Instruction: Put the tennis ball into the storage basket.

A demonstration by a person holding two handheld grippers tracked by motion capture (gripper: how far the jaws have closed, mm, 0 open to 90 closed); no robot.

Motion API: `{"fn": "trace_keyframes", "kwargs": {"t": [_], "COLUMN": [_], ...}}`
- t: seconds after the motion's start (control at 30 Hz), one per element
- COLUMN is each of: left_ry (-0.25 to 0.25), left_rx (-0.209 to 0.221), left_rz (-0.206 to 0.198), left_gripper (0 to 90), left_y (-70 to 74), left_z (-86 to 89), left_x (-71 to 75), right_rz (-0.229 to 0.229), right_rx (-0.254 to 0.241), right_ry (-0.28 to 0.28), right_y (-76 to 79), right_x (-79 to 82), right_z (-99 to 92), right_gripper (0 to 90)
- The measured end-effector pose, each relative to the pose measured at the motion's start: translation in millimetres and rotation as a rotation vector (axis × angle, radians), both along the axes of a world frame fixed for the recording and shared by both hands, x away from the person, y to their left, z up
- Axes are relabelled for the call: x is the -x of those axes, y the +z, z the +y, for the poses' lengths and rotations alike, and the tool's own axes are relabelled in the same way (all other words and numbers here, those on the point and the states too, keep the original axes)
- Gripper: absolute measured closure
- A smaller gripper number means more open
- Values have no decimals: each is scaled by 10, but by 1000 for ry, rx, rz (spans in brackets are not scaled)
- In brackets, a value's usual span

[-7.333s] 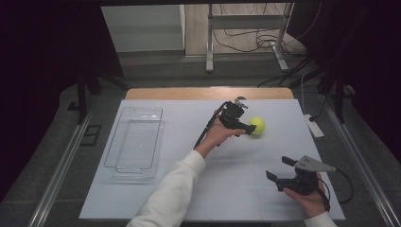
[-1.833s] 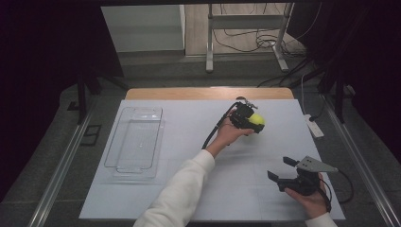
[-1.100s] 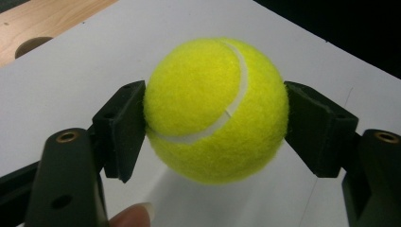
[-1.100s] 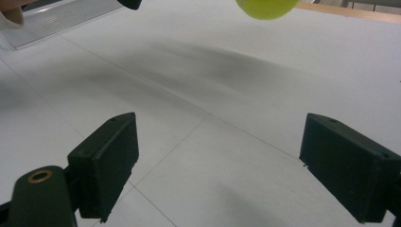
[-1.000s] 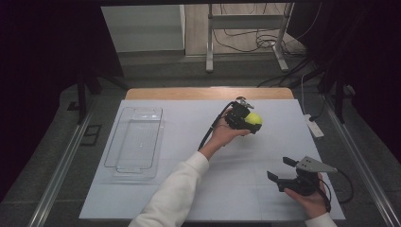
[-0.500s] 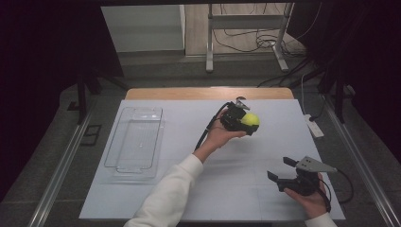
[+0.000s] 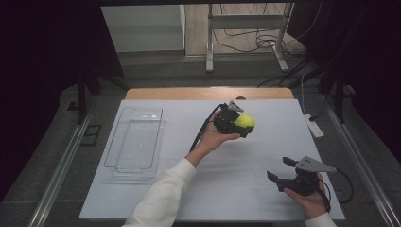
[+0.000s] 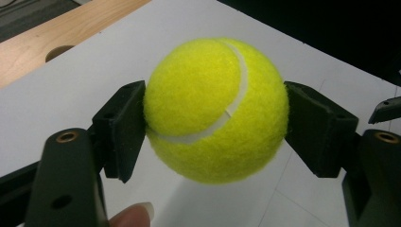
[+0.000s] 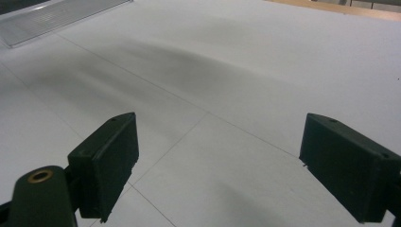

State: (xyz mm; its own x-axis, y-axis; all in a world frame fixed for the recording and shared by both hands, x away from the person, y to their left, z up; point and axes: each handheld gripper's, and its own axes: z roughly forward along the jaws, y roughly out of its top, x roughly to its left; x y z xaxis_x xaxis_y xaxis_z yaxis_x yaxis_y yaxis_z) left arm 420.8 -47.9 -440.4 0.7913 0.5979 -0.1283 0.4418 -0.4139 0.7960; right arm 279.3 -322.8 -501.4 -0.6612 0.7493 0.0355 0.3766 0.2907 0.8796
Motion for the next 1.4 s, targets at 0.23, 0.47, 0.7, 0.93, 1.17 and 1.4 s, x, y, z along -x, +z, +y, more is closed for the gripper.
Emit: {"fn": "trace_keyframes", "kwargs": {"t": [0.23,0.47,0.7,0.93,1.17,1.4], "left_ry": [12,19,23,35,48,58], "left_rx": [-1,4,8,12,21,29], "left_rz": [0,3,-8,-14,-22,-30], "left_gripper": [279,278,278,278,278,278], "left_y": [-22,-29,8,27,58,79], "left_z": [60,93,169,253,365,449], "left_x": [2,14,53,86,126,150], "right_rz": [-1,-1,-3,-12,-11,-7], "right_rx": [-1,2,3,-1,1,5], "right_ry": [0,-3,-4,-3,-5,-5], "right_y": [-2,0,0,5,5,-2], "right_x": [-7,-4,-6,0,-1,-2], "right_z": [-1,-1,-1,2,10,16], "right_gripper": [129,129,131,132,131,129]}}
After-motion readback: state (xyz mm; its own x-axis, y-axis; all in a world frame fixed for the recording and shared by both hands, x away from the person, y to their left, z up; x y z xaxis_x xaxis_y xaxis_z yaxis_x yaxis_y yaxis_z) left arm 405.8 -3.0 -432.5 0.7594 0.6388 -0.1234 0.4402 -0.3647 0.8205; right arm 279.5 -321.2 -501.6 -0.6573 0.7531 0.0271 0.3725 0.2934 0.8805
